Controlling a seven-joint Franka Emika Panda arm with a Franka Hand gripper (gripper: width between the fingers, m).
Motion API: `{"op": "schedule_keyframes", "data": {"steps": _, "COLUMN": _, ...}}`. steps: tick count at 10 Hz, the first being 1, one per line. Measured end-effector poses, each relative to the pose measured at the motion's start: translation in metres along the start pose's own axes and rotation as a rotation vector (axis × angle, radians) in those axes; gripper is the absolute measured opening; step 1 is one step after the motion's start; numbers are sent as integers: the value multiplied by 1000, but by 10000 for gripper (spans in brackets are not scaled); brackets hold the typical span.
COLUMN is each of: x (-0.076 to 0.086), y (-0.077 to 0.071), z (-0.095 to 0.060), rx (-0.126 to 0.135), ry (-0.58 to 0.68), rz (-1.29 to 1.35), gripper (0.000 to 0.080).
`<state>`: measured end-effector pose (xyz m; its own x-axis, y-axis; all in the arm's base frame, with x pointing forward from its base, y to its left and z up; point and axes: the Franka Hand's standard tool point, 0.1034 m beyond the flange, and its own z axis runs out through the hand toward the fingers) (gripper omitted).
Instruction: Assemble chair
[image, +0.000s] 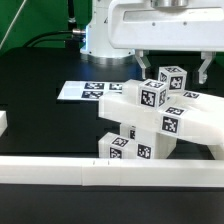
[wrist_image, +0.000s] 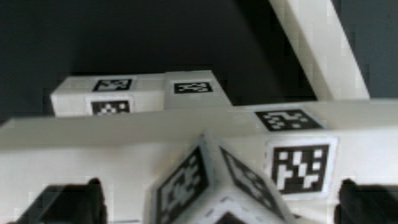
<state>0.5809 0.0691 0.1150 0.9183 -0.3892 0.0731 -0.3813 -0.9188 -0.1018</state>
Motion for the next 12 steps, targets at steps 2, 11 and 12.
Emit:
{"op": "schedule_keyframes", "data": {"steps": 2, "x": 0, "y": -2, "z": 0, "rx": -27, "ry": 2, "rz": -191, "gripper": 648}}
{"op": "schedule_keyframes", "data": {"steps": 11, "x": 1, "y": 1, "z": 3, "rx": -52, "ry": 9, "rz": -462, "gripper": 279}}
{"op": "schedule_keyframes", "data": {"steps": 12, "x": 1, "y": 1, "z": 3, "rx": -51, "ry": 9, "rz": -456, "gripper": 279}}
